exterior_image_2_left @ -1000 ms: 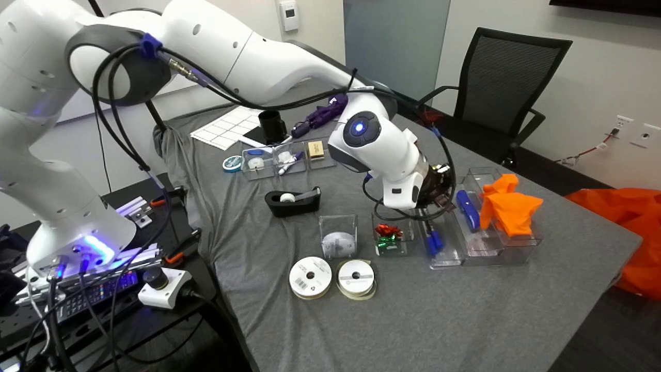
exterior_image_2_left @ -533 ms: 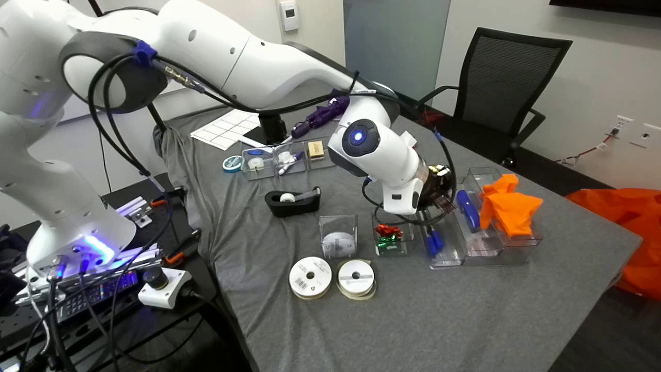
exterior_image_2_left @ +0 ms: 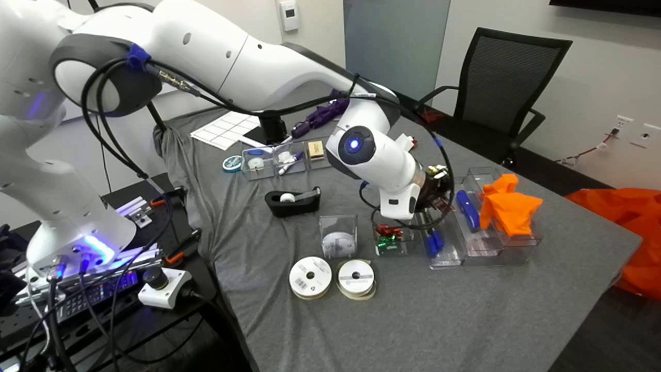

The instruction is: Move the orange object in the small container to the container on the right

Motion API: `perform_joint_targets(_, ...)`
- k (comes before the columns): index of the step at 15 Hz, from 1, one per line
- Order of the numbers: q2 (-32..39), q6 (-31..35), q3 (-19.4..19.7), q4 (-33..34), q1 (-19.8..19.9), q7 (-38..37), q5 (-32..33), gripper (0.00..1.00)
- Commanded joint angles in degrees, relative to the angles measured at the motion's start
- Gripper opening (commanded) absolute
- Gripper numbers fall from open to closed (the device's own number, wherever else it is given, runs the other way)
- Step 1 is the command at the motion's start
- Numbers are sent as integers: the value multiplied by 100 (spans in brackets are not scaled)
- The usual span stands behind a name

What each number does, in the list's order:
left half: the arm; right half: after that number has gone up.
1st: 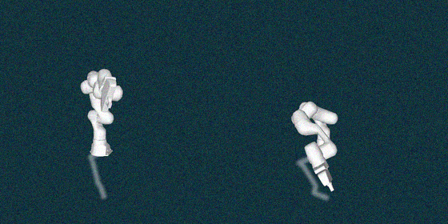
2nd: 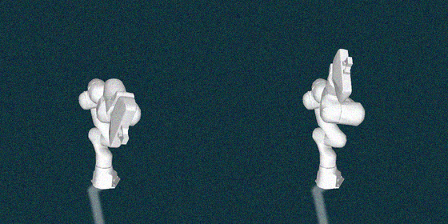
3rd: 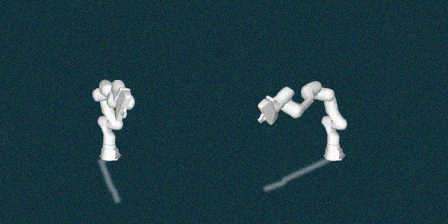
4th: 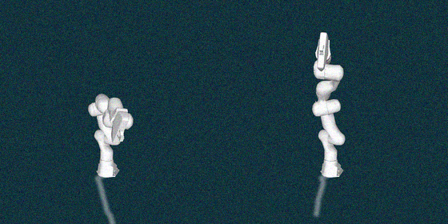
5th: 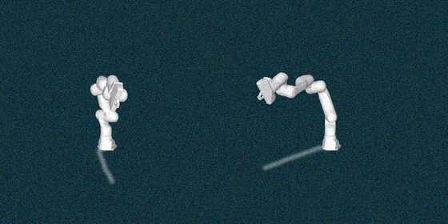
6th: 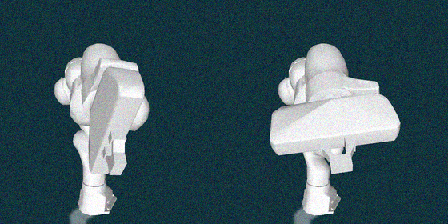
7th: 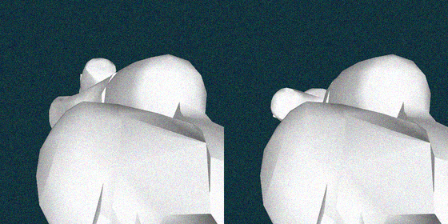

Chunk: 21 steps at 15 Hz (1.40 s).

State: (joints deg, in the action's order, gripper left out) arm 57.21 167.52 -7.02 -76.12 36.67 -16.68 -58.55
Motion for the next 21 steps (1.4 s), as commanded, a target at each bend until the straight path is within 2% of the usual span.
perform_joint_targets(1,-188,116,-244,-381,206,378,-213,7)
perform_joint_targets(5,-240,176,-388,-489,313,503,-252,7)
perform_joint_targets(11,-294,318,-853,-711,687,1236,-463,7)
perform_joint_targets(17,-709,236,-1196,-1363,1070,1695,-699,7)
perform_joint_targets(18,-752,265,-1218,-1439,1098,1686,-726,55)
perform_joint_targets(20,-821,289,-1226,-1563,1123,1644,-711,60)
perform_joint_targets(21,-845,296,-1210,-1610,1118,1606,-692,68)
